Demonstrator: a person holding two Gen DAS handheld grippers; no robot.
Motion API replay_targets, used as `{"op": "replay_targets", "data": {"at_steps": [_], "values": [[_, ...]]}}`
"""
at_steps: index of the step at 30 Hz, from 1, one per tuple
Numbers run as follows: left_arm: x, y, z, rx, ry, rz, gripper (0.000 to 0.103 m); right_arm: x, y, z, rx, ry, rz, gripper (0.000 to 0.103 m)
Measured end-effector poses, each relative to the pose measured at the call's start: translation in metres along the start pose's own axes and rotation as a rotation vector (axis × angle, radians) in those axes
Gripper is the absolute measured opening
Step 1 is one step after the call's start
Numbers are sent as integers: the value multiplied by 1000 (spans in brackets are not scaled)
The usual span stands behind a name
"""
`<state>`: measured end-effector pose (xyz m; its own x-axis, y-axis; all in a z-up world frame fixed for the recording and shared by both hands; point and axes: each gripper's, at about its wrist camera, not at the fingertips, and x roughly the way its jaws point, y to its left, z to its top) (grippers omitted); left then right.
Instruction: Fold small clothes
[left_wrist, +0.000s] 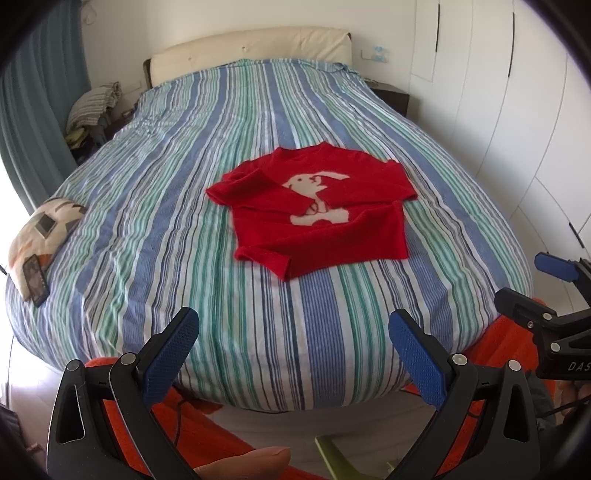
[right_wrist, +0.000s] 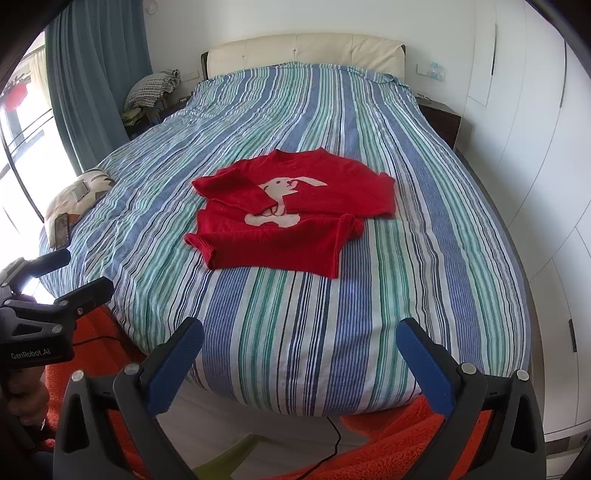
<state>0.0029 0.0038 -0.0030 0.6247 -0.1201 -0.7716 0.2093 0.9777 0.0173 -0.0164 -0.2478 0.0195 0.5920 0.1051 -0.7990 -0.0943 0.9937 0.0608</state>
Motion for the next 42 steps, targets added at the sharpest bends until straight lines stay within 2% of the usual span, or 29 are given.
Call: {"op": "replay_targets", "data": {"at_steps": [31,36,40,42], "values": [[0,-7,-6,25,2,3,103,4,3,-2,25,6,5,103],[6,5,-8,-26,34,-3,103,5,1,-2,35,6,1,103],[7,9,-8,-28,21,42,103,2,1,-2,39,-11,-1,103],[8,9,-7,-31,24,40,103,3,-1,-2,45,-7,3,103]]}}
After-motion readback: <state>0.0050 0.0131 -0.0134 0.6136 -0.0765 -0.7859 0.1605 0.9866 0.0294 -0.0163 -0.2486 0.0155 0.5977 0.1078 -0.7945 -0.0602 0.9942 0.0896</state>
